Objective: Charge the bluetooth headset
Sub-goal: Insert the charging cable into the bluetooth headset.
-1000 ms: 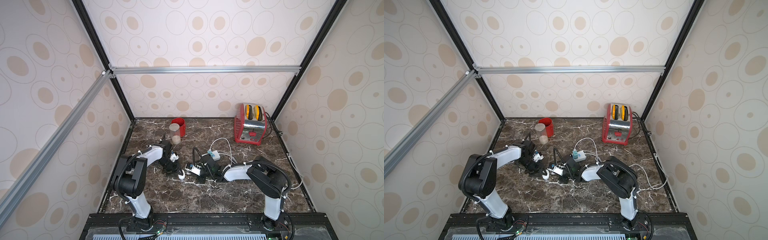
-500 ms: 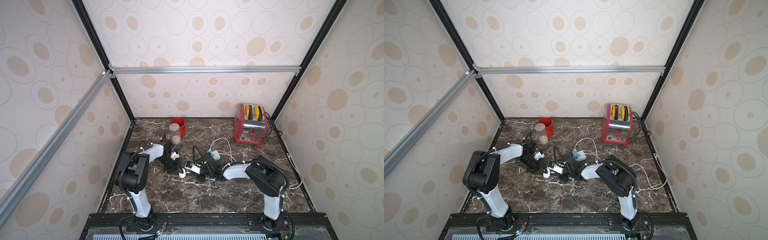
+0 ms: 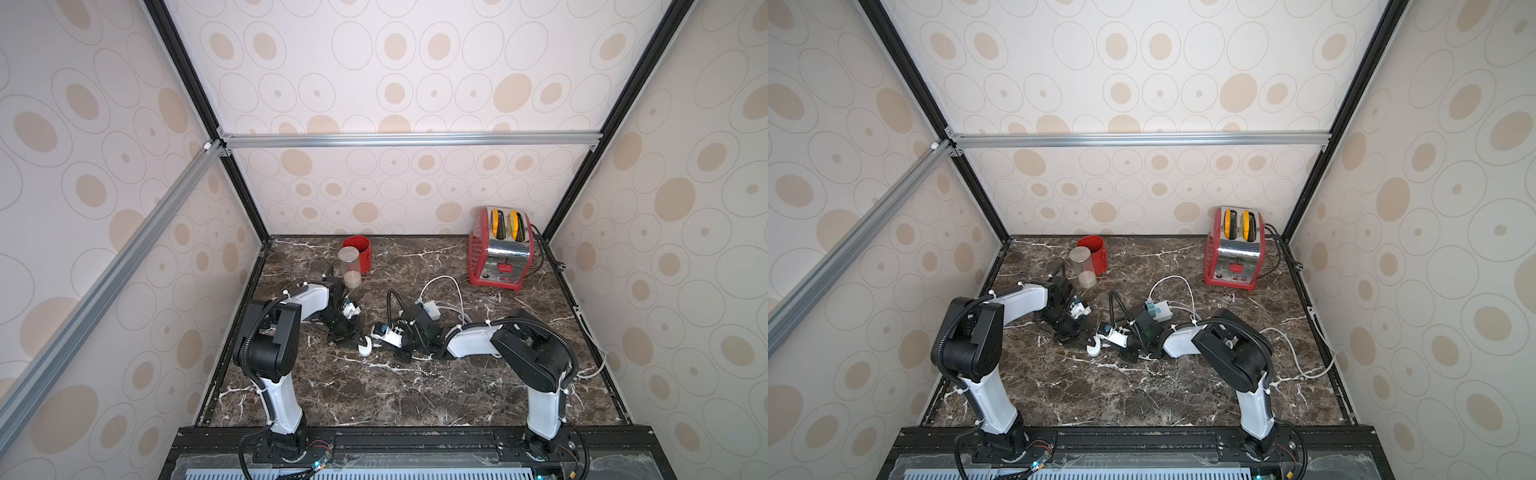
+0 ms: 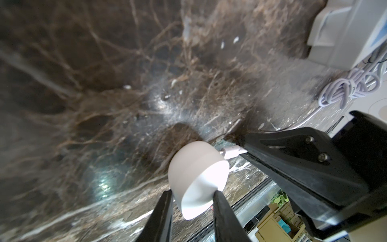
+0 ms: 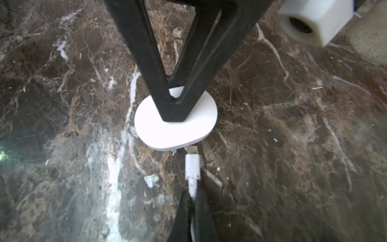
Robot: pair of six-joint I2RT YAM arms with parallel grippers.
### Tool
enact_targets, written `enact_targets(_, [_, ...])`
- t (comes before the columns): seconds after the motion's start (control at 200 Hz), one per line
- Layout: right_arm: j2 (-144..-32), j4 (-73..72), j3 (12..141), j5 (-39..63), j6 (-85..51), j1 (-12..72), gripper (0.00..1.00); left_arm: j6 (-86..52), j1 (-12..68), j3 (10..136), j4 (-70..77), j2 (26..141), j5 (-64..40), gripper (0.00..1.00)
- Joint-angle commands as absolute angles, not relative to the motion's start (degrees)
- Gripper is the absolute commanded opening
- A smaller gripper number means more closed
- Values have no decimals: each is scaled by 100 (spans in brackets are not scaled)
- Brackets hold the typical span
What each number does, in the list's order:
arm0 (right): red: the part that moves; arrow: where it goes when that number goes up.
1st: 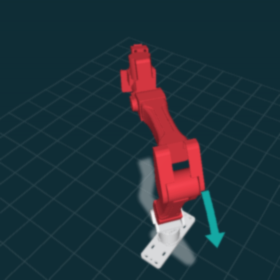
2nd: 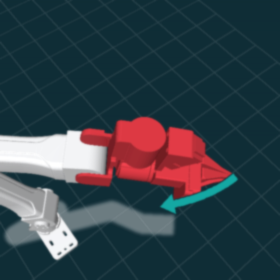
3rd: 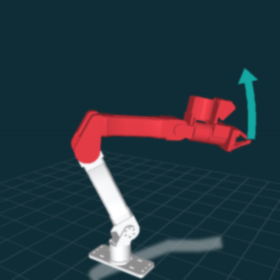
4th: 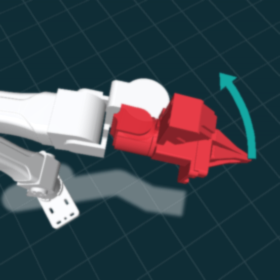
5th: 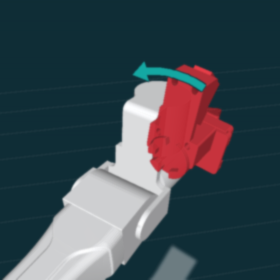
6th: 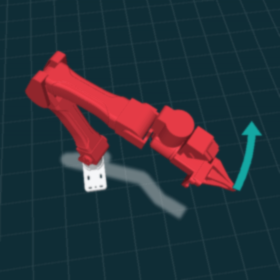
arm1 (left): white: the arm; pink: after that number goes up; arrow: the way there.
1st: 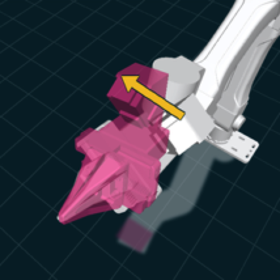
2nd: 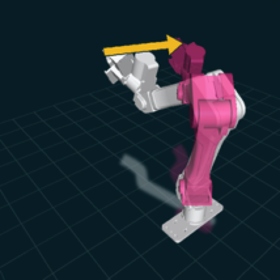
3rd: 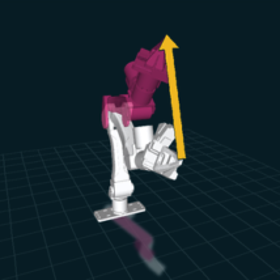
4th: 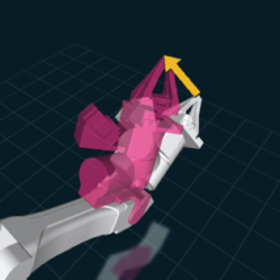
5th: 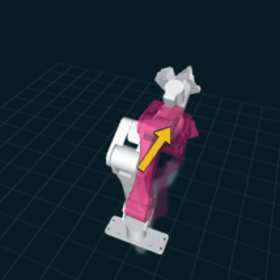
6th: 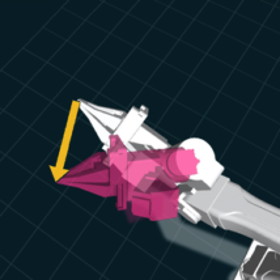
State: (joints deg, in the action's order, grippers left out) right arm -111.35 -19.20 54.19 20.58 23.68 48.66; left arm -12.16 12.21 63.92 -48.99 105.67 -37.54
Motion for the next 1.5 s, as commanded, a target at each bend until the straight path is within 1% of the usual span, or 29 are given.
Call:
enact_targets(0.0, [-11267, -2093, 5390, 2421, 2583, 4832, 0, -1032, 1234, 6480, -4957, 10741, -3660, 32])
enact_targets(0.295, [-11325, -2067, 5419, 2503, 2663, 4782, 0, -876, 1234, 6538, -5123, 10812, -3619, 32])
enact_targets(0.506, [-11307, -1987, 5393, 2786, 2883, 4778, 0, -758, 1233, 6636, -5219, 10933, -3618, 32])
enact_targets(0.766, [-11414, -1905, 5659, 2604, 2642, 4738, 0, -682, 1241, 6610, -5229, 10934, -3741, 32])
enact_targets(0.876, [-11483, -1640, 5852, 2450, 2584, 4737, 0, -624, 1240, 6609, -5267, 10938, -3745, 32])
enact_targets(1.046, [-11453, -1332, 5866, 2466, 2878, 4741, 0, -543, 1243, 6707, -5335, 11054, -3696, 31])
enact_targets(1.157, [-11417, -1476, 5773, 2688, 2927, 4739, 0, -552, 1240, 6759, -5296, 11132, -3754, 31])
enact_targets(1.262, [-11427, -2196, 5514, 2953, 2931, 4740, 0, -556, 1239, 6790, -5260, 11212, -3792, 31])
enact_targets(1.492, [-11328, -2192, 5346, 3204, 3182, 4744, 0, -562, 1239, 6820, -5129, 11328, -3903, 30])
